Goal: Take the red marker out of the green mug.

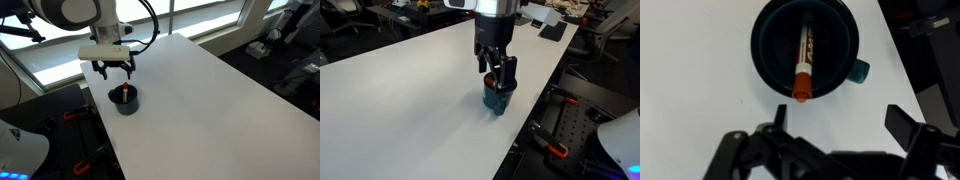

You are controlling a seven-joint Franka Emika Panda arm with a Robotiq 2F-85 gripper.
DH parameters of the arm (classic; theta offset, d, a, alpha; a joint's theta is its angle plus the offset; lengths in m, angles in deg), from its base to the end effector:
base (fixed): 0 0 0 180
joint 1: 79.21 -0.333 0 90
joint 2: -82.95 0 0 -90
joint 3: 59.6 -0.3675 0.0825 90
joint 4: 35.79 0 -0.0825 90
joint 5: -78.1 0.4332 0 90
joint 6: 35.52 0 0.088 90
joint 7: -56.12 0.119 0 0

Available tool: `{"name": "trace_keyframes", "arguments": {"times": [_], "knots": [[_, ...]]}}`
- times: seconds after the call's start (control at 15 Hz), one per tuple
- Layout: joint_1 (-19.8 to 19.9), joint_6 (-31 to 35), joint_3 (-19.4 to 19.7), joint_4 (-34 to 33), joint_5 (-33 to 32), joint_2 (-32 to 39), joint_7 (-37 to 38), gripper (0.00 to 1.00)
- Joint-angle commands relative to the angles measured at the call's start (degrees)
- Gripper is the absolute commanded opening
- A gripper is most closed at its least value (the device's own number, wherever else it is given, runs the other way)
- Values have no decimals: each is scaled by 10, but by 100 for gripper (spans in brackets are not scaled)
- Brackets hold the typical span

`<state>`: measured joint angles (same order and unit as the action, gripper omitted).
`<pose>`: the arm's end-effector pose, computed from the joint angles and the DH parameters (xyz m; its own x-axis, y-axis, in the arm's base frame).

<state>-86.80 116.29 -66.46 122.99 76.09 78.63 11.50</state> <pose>0.3856 0.0990 0.2272 0.4864 0.8723 -0.0506 0.8729 -0.4877 -0.0161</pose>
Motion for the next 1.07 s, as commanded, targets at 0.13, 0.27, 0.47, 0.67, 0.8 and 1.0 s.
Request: {"name": "trace_keyframes", "arguments": {"times": [0.13, 0.27, 0.47, 0.67, 0.8, 1.0], "knots": [[-2, -17, 14, 1, 12, -9, 7, 100], [2, -14, 21, 0, 17, -2, 3, 100], [5, -10, 30, 0, 23, 6, -2, 100], [8, -3, 36, 0, 36, 19, -15, 100], [11, 3, 38, 0, 43, 29, -21, 100], [19, 24, 37, 0, 31, 44, -19, 87]]}}
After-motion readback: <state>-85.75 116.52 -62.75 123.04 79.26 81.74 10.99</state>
